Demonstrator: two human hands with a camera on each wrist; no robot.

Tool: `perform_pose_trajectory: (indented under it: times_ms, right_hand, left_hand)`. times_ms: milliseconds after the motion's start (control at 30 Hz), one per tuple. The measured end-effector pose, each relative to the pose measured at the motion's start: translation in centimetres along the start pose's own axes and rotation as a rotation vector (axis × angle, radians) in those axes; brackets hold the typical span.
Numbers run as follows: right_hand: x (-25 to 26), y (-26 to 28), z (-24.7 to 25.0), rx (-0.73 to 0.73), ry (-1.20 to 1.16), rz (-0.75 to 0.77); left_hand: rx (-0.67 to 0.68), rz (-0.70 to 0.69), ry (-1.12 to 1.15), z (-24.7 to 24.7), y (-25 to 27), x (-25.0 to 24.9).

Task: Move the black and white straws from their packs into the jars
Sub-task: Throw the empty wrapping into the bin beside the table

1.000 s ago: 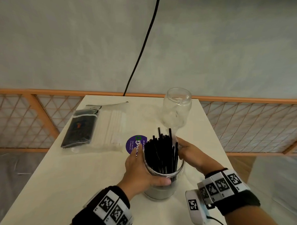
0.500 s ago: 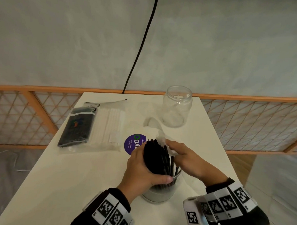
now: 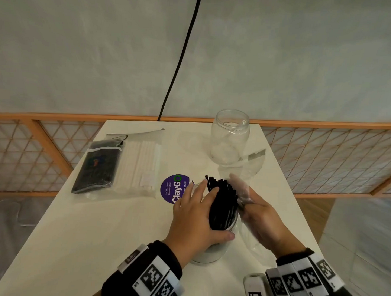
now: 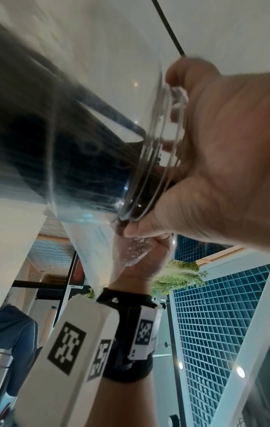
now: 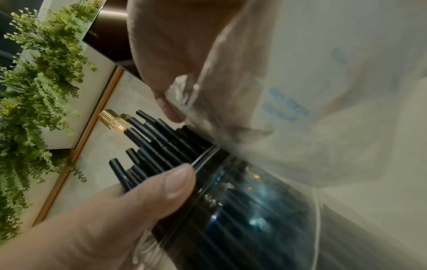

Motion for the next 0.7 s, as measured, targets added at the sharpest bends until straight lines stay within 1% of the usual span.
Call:
perform_pose_trajectory:
  times_ms: [100,167,233,333,367,400,467,500,533,567,633,700]
  right_hand:
    - [-0.2,0.1,0.5,-0.032,0.002,0.014]
    - [0.2,0.2,0.6,-0.053,0.035,0.037]
    - [1.0,0.4,0.6,-0.078,0.082,0.084]
    - [3.2,1.3,0.2,-0.082,0.211,0.221]
    - [4.2,1.8,-0.2,-0.088,0.304,0.287]
    - [5.5,2.4,-0.8,-0.1,0.436,0.384]
    - [7.9,3.3,-2.7,-0.142,0.789,0.612]
    - [8.3,3.4,-3.6,-0.143,0.933,0.675]
    - [8.1,3.2,-4.5,-0.107,1.043,0.666]
    - [7.4,2.6,-5.1,-0.053,1.143,0.598]
    - [5.1,1.3,-5.5,0.058,1.352,0.373]
    - [2.4,0.6,-5.3,0.182,1.508,0.089]
  left_hand:
    - [-0.006,-0.049,0.026,0.1,0.0,0.0]
    - [-0.027,-0.045,0.086,0.3,0.3,0.3]
    - [-0.057,0.001,0.192,0.7,0.5,1.1]
    - [-0.084,0.083,0.338,1.0,1.0,2.7]
    - [-0.08,0.096,0.368,0.9,1.1,3.1]
    - [-0.075,0.1,0.379,1.0,1.2,3.3]
    - [-0.069,0.109,0.371,0.8,1.1,3.7]
    - [-0.061,0.116,0.368,0.8,0.9,3.9]
    - [-0.058,0.111,0.371,0.7,0.8,4.0]
    - [-0.049,0.109,0.38,0.6,0.7,4.2]
    - [-0.022,0.105,0.382,0.0,0.6,4.9]
    - [0.012,0.097,0.364,0.1,0.7,5.4]
Point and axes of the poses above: each hand's wrist, its own y-axis away from the middle knuckle, its own z-axis out of the back of the hand, x = y × z, the point moved 6 cm from there along -y, towards the middle knuckle, and after that the axes turned 2 degrees about -x, right-handed, at the moved point
